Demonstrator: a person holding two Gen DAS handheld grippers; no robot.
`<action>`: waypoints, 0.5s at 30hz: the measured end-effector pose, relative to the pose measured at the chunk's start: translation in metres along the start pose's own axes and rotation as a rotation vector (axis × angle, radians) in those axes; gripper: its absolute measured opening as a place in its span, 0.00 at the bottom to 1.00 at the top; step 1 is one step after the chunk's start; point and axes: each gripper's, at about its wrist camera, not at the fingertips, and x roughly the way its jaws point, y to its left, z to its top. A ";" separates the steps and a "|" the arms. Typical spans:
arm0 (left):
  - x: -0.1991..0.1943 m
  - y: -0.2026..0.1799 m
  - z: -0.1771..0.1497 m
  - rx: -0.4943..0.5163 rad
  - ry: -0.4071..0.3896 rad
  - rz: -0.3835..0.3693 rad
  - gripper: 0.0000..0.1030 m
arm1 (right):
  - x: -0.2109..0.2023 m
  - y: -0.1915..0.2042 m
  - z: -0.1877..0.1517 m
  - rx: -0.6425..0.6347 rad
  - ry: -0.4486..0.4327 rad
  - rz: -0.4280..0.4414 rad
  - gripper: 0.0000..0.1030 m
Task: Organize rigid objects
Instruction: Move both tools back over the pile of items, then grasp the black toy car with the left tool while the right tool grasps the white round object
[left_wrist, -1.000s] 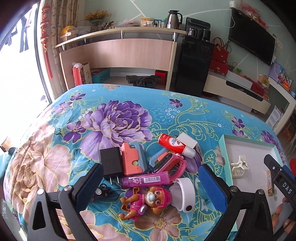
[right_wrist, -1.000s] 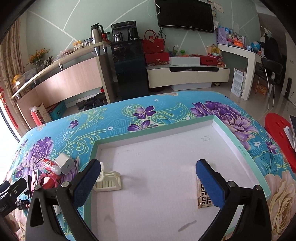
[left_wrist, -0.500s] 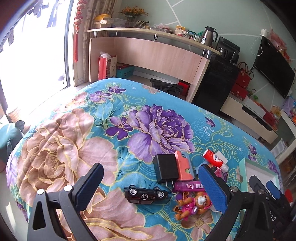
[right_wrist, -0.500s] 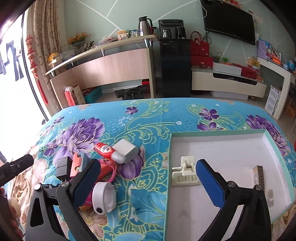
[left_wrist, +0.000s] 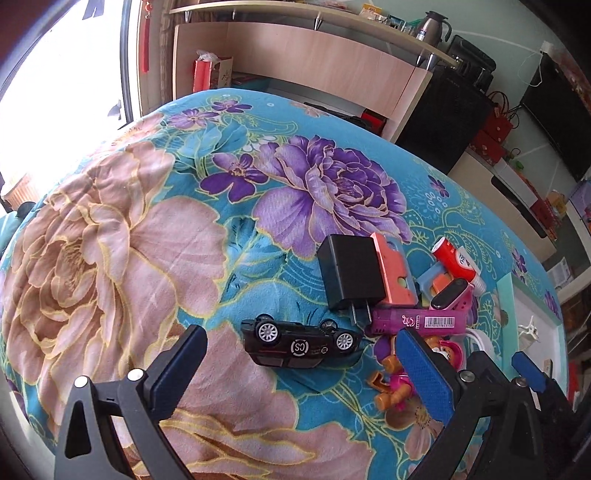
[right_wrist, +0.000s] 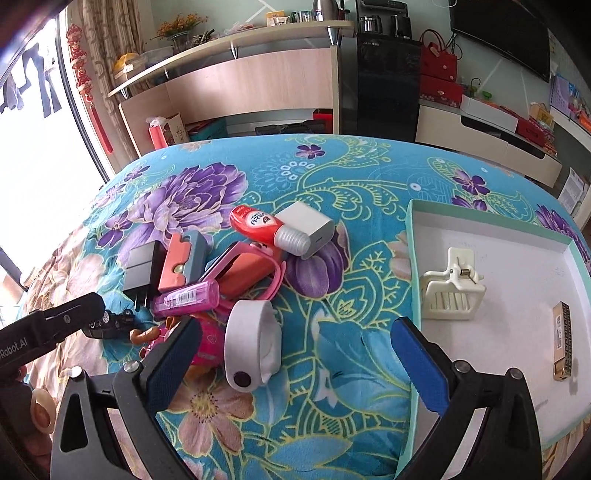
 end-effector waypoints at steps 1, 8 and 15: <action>0.002 -0.001 -0.001 0.004 0.003 0.009 1.00 | 0.002 0.001 -0.001 -0.004 0.010 0.004 0.98; 0.013 -0.005 -0.001 0.045 0.002 0.075 0.98 | 0.009 0.002 -0.004 -0.021 0.045 -0.014 0.85; 0.017 -0.003 -0.001 0.051 0.010 0.085 0.86 | 0.017 0.009 -0.009 -0.065 0.083 -0.032 0.77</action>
